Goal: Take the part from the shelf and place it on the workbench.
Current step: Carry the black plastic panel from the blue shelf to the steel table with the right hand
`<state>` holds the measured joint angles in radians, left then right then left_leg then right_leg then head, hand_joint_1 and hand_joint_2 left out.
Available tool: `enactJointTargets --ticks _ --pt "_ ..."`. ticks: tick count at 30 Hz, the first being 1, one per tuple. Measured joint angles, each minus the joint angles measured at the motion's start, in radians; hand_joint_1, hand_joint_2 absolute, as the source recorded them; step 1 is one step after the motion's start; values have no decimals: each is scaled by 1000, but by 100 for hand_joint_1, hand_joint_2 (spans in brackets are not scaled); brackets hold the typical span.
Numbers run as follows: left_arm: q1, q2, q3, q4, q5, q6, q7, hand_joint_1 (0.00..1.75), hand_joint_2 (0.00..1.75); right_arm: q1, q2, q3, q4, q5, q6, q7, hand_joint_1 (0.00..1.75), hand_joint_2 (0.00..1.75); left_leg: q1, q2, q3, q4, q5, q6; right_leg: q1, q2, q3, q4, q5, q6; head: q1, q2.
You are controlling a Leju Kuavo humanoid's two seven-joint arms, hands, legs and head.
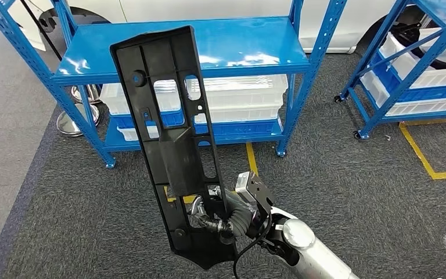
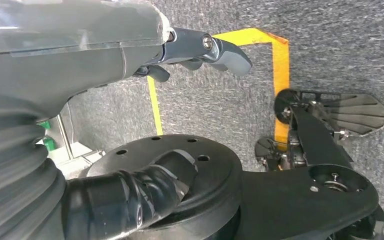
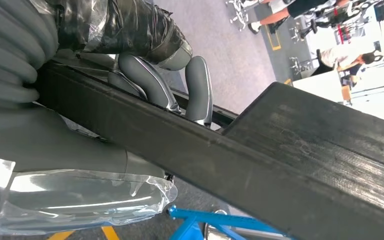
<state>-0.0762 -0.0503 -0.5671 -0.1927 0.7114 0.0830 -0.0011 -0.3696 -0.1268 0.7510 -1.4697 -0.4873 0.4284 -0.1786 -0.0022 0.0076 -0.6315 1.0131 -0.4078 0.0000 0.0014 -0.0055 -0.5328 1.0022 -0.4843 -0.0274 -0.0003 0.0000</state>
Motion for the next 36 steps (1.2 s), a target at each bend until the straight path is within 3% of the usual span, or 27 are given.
enactJointTargets --ticks 2,4,5,6,7,9,11,12,14,15,16,17,19,20,21,22,24,26,27,28,30,31,32,34,35,36 --pt "-2 2 -4 0 -3 0 1 0 175 -5 4 2 6 11 4 -9 175 175 2 -3 -26 66 -73 -13 -8 -4 -16 -13 22 -10 -1 0" --pt "-3 4 -6 0 -4 -1 1 0 175 -11 6 3 12 32 5 -21 175 175 8 -5 -57 191 -159 -26 -8 -6 -41 -10 40 -14 -1 0" --pt "-4 5 -6 0 -4 -1 1 0 175 -13 7 4 15 42 4 -26 175 175 11 -5 -65 245 -178 -31 -9 -7 -54 -7 48 -13 -1 0" --pt "-4 6 -7 0 -4 -1 1 0 175 -15 7 4 19 51 3 -29 175 175 15 -5 -60 273 -175 -36 -10 -8 -68 -2 56 -10 -1 0" --pt "-4 7 -7 0 -4 -2 1 0 175 -16 7 5 22 61 3 -33 175 175 18 -4 -38 265 -152 -41 -12 -9 -83 4 63 -6 -1 0" --pt "-5 10 -7 -1 -5 -3 2 0 175 -20 7 6 26 79 4 -43 175 175 26 -5 49 153 -104 -51 -18 -9 -112 21 74 5 -1 0" --pt "-7 12 -8 -2 -8 -8 3 0 175 -27 7 7 28 91 8 -53 175 175 25 -11 126 30 -105 -48 -19 -8 -132 37 85 17 -1 0" --pt "-8 12 -9 -2 -10 -11 4 0 175 -31 7 8 29 96 12 -57 175 175 23 -14 141 1 -115 -42 -17 -7 -138 40 93 23 -1 0" --pt "-10 13 -10 -3 -13 -17 7 0 175 -35 7 11 31 103 20 -65 175 175 21 -14 134 -6 -106 -20 -15 -6 -145 37 112 35 0 0" --pt "-11 13 -10 -3 -14 -18 9 0 175 -36 6 12 33 106 22 -68 175 175 21 -12 125 -7 -97 -8 -16 -5 -151 41 106 40 0 0" --pt "-13 13 -10 -3 -15 -19 11 0 175 -38 6 12 35 109 24 -71 175 175 22 -9 113 -8 -84 5 -18 -5 -160 58 81 45 0 0" --pt "-15 14 -11 -3 -16 -19 12 0 175 -39 6 13 37 110 25 -74 175 175 23 -6 98 -10 -71 17 -19 -3 -173 95 38 48 1 0" --pt "-17 14 -11 -4 -18 -19 13 0 175 -40 6 14 41 110 27 -78 175 175 19 -2 66 -7 -46 29 -19 -1 -201 219 -67 52 2 0" --pt "-18 15 -11 -4 -19 -19 14 0 175 -40 5 14 43 110 28 -79 175 175 16 -1 49 -6 -34 31 -19 -1 -209 281 -95 52 2 0" --pt "-18 15 -11 -4 -20 -19 14 0 175 -40 5 14 45 110 29 -79 175 175 13 0 32 -5 -22 32 -18 0 -207 324 -99 51 1 0" --pt "-18 15 -11 -4 -21 -19 15 0 175 -40 5 14 47 111 30 -80 175 175 10 1 15 -2 -11 32 -17 0 -190 336 -81 48 1 0" --pt "-19 15 -11 -5 -22 -19 16 0 175 -41 5 15 49 112 32 -83 175 175 6 1 -17 4 12 30 -11 1 -105 260 -30 34 1 0" --pt "-19 14 -12 -7 -24 -20 17 0 175 -47 6 15 50 116 35 -87 175 175 2 0 -36 7 33 23 -3 2 13 101 -44 18 1 0" --pt "-20 14 -12 -8 -25 -20 17 0 175 -51 6 15 50 119 36 -91 175 175 2 0 -40 5 44 19 2 2 52 40 -61 15 1 0" --pt "-21 14 -13 -9 -25 -20 18 0 175 -54 6 15 50 123 36 -94 175 175 3 0 -42 1 57 14 6 2 70 3 -72 13 1 0" --pt "-22 16 -15 -9 -27 -20 19 0 175 -58 6 15 53 128 37 -99 175 175 5 -1 -46 -10 75 2 5 0 58 -12 -52 9 1 0" --pt "-22 17 -16 -9 -27 -21 19 0 175 -59 6 15 55 129 37 -100 175 175 5 -2 -54 -4 60 -3 2 -2 47 -17 -38 3 1 0" --pt "-22 19 -17 -9 -28 -21 19 0 175 -59 7 15 57 130 37 -100 175 175 6 -4 -65 21 22 -8 -2 -4 33 -22 -23 -3 1 0" --pt "-26 22 -17 -9 -30 -21 19 0 175 -59 7 15 61 132 38 -102 175 175 9 -5 -93 128 -86 -17 -5 -5 0 -24 5 -11 1 0" --pt "-27 23 -18 -9 -31 -21 20 0 175 -59 7 15 62 133 38 -105 175 175 10 -5 -104 198 -120 -22 -5 -6 -18 -23 18 -11 1 0" --pt "-27 24 -18 -9 -32 -21 20 0 175 -59 7 15 64 134 38 -108 175 175 12 -5 -111 260 -123 -25 -5 -6 -36 -22 31 -10 1 0"
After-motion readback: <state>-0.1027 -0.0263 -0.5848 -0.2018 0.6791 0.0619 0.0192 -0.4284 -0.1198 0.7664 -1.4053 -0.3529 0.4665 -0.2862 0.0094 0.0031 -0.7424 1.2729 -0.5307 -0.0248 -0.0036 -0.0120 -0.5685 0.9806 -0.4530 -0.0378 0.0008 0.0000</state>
